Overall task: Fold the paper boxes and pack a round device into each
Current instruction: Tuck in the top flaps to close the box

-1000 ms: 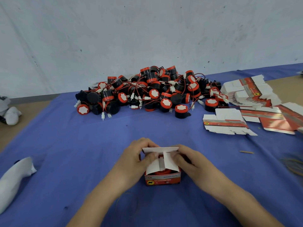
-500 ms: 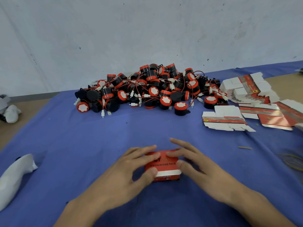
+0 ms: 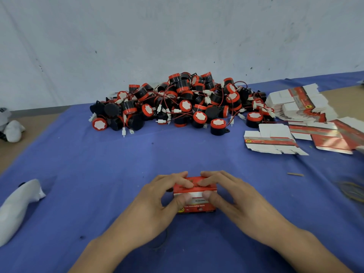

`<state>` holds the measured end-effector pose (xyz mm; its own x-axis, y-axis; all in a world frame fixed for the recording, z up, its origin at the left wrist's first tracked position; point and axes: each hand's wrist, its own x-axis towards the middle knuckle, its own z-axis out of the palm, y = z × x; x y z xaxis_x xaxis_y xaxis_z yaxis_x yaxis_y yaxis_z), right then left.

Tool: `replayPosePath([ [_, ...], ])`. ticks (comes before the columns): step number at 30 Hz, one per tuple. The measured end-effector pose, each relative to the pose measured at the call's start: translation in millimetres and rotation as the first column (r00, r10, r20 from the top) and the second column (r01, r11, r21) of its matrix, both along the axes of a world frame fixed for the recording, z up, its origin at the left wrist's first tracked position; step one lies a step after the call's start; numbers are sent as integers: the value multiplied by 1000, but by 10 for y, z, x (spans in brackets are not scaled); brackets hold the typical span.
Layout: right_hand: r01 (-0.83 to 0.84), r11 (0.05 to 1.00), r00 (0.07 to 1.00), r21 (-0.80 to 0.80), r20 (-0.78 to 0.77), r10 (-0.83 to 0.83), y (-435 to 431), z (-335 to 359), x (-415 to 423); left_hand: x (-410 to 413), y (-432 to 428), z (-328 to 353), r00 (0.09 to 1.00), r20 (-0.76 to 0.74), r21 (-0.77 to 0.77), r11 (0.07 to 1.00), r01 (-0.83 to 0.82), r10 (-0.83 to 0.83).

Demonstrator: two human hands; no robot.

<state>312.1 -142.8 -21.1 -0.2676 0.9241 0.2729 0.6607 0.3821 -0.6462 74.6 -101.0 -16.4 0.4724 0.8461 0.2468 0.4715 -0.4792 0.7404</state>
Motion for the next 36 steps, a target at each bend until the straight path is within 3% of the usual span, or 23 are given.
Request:
replayPosePath([
  [8,23,999,999,38,36,-24,-40,-8,-47,-23,-52,38,996,82,-37,999,32,-29],
  [15,-75,988,997,135,34,70,-49,-40,-22,-33,-66,22,994,93,51,998,47,-52],
  [21,-87,988,994,132,80,76,-40,-28,13,-138,-84,0,982,-187,265,962,69,-19],
  [28,-139,982,980,126,161,118,-27,-76,33,-113,-106,-23,977,-215,354,932,79,-1],
  [31,-105,989,993,100,68,98,-32,-96,22,-111,-89,-58,983,-185,337,939,68,-5],
  [33,-70,997,996,16,-48,71,-31,-67,3,-80,-92,-61,998,-56,212,976,46,-35],
  [36,-64,995,935,-75,-354,34,-24,35,-87,68,-97,9,982,185,125,991,-55,31],
])
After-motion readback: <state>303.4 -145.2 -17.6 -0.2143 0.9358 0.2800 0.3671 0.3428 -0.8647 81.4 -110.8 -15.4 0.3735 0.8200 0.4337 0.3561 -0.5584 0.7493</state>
